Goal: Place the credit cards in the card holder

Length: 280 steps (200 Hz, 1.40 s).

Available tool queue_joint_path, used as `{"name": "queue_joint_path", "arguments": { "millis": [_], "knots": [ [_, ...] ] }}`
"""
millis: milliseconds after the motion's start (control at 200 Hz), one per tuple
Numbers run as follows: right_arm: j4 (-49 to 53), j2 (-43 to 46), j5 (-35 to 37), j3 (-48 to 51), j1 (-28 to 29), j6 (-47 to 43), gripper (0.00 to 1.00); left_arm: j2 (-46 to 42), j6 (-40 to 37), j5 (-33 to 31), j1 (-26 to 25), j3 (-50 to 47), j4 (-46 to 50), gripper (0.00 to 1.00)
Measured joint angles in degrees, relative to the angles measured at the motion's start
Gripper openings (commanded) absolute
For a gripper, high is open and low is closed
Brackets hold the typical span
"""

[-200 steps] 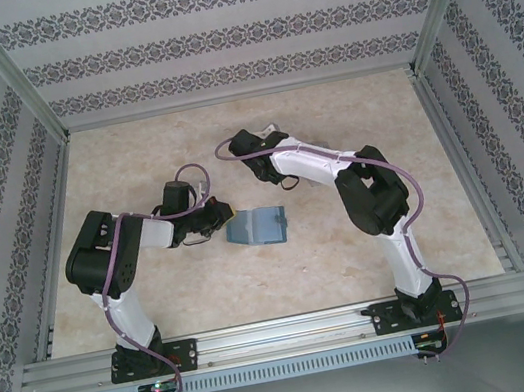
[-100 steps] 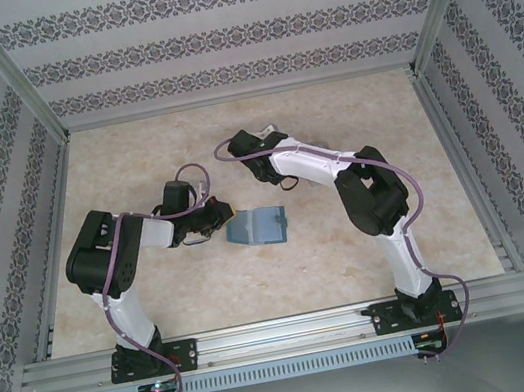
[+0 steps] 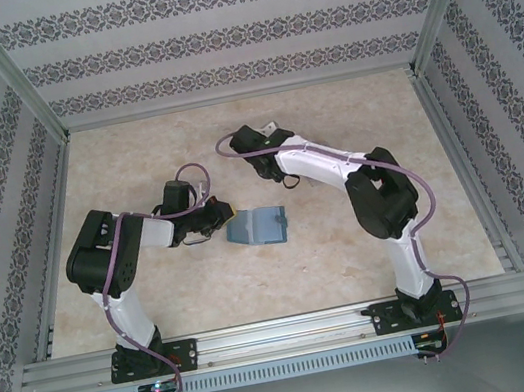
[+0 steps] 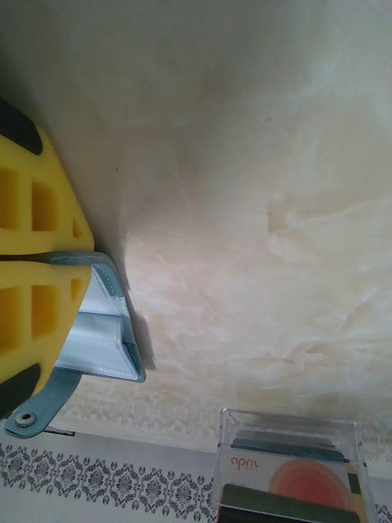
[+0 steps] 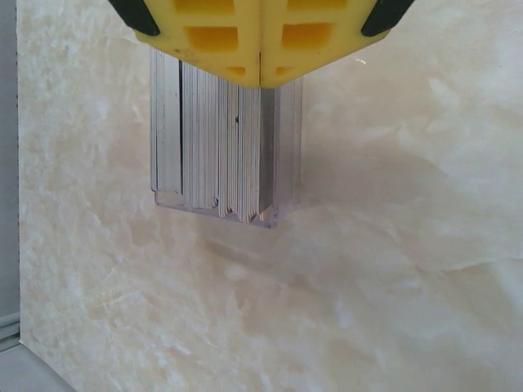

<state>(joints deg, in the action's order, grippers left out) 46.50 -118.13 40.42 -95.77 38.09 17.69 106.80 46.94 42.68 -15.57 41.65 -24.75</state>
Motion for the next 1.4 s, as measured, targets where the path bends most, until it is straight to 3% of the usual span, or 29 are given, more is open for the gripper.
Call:
{"name": "queue_joint_path", "arguments": {
  "millis": [470,939,1399],
  "knots": [
    [-2.4,2.8,-8.0,4.1,-3.5,1.7,0.00,0.1,0.0,0.2,0.0,0.2,0.2,0.00],
    [-2.4,3.3,-8.4,4.2,-3.7,3.0,0.00,0.1,0.0,0.2,0.0,0.3,0.3,0.00],
    [-5.3,10.6,-10.2,8.3,-3.9,3.0,0.00,-0.2,0.0,-0.4,-0.1,0.3,0.6,0.02]
  ]
}}
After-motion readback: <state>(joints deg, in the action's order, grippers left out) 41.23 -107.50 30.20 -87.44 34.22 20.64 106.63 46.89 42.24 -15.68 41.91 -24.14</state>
